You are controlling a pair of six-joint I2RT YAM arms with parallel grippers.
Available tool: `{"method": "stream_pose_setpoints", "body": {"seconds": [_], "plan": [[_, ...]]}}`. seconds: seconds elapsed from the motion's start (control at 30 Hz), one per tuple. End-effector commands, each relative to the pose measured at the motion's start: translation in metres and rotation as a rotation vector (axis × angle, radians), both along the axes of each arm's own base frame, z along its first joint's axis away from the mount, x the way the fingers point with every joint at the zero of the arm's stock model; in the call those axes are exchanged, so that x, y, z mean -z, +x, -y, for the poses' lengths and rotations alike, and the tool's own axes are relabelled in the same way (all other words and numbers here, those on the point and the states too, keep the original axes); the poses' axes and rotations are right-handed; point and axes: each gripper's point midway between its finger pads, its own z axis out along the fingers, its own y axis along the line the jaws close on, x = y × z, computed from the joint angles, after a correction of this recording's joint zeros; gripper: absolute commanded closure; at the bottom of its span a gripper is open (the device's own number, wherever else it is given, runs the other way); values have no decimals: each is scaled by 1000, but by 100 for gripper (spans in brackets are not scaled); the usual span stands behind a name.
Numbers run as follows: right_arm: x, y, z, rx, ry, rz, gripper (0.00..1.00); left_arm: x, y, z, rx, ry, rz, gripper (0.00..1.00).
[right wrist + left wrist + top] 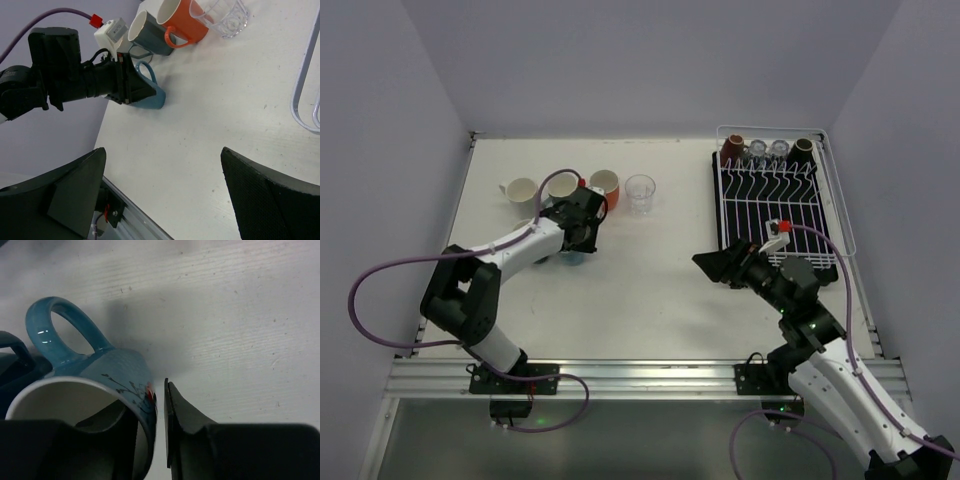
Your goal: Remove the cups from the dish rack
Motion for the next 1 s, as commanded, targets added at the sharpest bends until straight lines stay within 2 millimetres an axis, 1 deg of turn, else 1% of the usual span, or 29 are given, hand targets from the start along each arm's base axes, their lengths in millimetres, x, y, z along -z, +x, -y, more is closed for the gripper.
{"method": "stream_pose_setpoints", "body": {"seconds": [0.0,0.07,0.1,0.13,0.2,0.23,0.27,0.3,0.33,0.37,0.4,0.43,0.47,0.5,0.53,0.57,0.6,0.63,0.67,0.7,0.73,0.77,0.8,0.83,0.87,0.9,0.93,0.97], "plan": [[-10,3,4,16,-32,42,1,-28,22,3,15,-1,76,70],[-8,7,4,19,-59,37,2,-35,26,3,11,-4,92,59],[-11,9,5,21,-70,40,3,-38,26,4,12,-7,98,53],[-10,10,5,21,-82,36,4,-42,28,5,13,-14,109,42],[-6,16,6,27,-120,25,6,-50,28,6,16,-27,121,32],[-14,18,6,32,-125,37,8,-59,28,7,19,-39,138,24],[-14,21,8,43,-144,36,10,-65,28,8,23,-48,149,20],[-23,24,9,57,-148,54,13,-71,28,13,39,-72,157,17],[-27,29,13,87,-159,63,23,-88,30,16,48,-99,194,12],[-32,34,16,103,-178,81,28,-99,31,19,59,-117,218,10],[-38,42,21,139,-215,81,40,-123,33,23,74,-151,264,6],[-41,46,24,161,-226,72,48,-134,34,25,81,-171,287,5],[-44,51,26,171,-255,80,53,-147,33,28,98,-193,313,4],[-49,60,29,200,-281,78,56,-159,30,34,122,-232,329,2],[-51,66,33,224,-304,78,62,-180,26,36,142,-272,374,2],[-53,75,42,273,-342,81,65,-193,24,41,163,-308,405,1],[-57,85,45,294,-369,74,67,-202,17,49,205,-357,416,0],[-57,92,50,321,-391,65,68,-213,5,51,239,-401,440,0],[-59,101,58,361,-426,65,68,-224,0,56,266,-443,473,0],[-71,109,61,378,-432,77,68,-229,-10,63,313,-490,476,0],[-62,123,68,401,-468,44,69,-233,-25,61,338,-521,497,0],[-63,131,72,416,-479,38,69,-242,-34,66,382,-566,529,0],[-77,142,76,434,-474,54,69,-242,-41,67,402,-587,539,0],[-64,158,85,453,-511,14,70,-245,-54,64,423,-617,578,0],[-64,168,92,472,-520,3,70,-246,-65,66,462,-645,585,0],[-77,179,95,486,-513,11,71,-243,-72,66,479,-660,591,0],[-62,195,104,496,-544,-32,72,-236,-83,63,493,-672,597,0],[-61,203,105,500,-556,-37,72,-236,-89,64,518,-687,609,0]]}}
